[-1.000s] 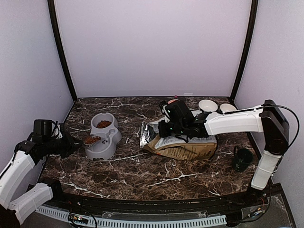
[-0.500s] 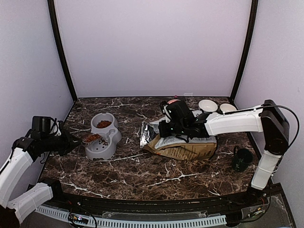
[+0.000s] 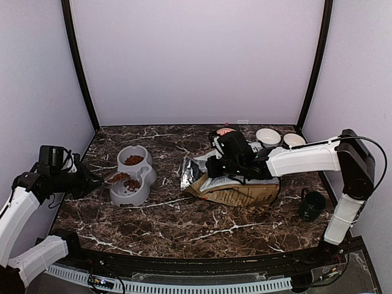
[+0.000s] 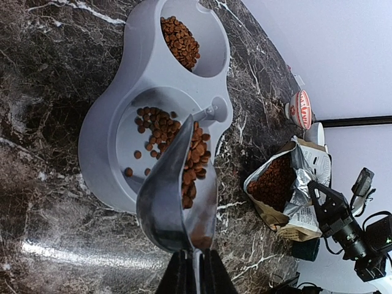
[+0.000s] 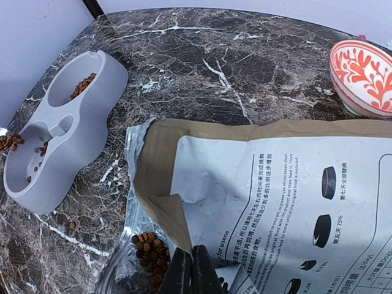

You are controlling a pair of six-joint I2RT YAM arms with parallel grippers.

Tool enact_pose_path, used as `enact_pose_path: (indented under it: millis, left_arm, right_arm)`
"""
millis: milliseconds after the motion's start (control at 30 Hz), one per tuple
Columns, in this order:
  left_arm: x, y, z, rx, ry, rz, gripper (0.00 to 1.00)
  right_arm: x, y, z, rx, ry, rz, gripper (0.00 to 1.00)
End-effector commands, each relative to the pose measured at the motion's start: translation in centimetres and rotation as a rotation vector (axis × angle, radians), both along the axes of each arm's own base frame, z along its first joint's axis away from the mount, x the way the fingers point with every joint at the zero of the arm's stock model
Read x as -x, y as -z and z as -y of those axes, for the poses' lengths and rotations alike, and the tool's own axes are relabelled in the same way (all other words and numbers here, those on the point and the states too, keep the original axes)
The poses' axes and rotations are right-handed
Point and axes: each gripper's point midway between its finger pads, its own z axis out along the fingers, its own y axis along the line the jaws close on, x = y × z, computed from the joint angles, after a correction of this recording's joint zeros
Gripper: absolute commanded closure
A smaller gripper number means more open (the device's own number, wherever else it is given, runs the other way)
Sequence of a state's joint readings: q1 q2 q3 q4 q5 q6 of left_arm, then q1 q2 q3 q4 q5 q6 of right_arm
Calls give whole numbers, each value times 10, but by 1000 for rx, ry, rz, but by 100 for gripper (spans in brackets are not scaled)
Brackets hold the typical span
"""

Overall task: Serve the pet food
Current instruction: Place the pet food in the pet food bowl.

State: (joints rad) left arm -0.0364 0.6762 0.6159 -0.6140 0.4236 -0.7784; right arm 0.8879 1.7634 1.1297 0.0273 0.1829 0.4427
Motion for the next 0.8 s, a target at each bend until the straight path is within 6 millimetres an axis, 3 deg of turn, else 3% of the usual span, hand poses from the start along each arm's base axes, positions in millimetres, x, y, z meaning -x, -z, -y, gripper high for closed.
enact_pose_path:
  millis: [0, 767]
  left_arm:
    - [2, -10, -3, -29, 8, 6, 100]
    - [11, -5, -6, -197, 48, -140, 100]
  right_arm:
    - [-12, -4, 20, 15, 65, 30, 100]
    - [-11, -1, 24, 11, 71, 27, 100]
